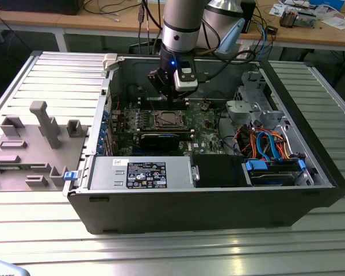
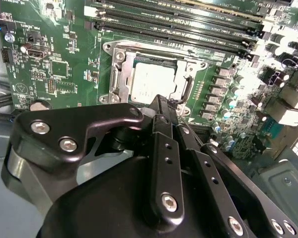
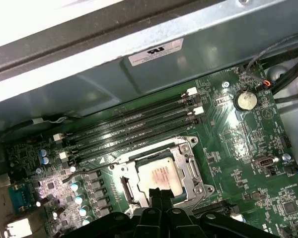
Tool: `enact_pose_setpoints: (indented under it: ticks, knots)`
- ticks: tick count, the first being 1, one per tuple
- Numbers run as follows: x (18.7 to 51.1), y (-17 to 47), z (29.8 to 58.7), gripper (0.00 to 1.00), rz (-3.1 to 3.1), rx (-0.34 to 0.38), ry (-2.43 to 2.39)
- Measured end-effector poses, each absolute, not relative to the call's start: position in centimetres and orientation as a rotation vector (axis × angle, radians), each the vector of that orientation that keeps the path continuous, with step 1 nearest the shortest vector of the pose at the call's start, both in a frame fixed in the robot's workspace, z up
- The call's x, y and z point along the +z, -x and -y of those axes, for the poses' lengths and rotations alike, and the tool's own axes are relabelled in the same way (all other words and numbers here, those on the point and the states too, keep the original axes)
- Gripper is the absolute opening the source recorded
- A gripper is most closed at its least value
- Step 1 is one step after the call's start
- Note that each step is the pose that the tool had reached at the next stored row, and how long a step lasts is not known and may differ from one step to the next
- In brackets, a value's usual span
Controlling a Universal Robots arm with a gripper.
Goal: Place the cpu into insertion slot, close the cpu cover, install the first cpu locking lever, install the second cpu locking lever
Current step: 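Install the first cpu locking lever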
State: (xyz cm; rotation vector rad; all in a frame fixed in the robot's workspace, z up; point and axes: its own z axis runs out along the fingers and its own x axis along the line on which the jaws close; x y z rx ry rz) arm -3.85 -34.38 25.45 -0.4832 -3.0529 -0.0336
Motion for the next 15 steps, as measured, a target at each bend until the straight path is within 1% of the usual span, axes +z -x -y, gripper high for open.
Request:
enact_pose_setpoints:
  ticks: [15]
  knots:
    - [25.45,3.85,34.38,0.11,3.061,-0.032,0.425]
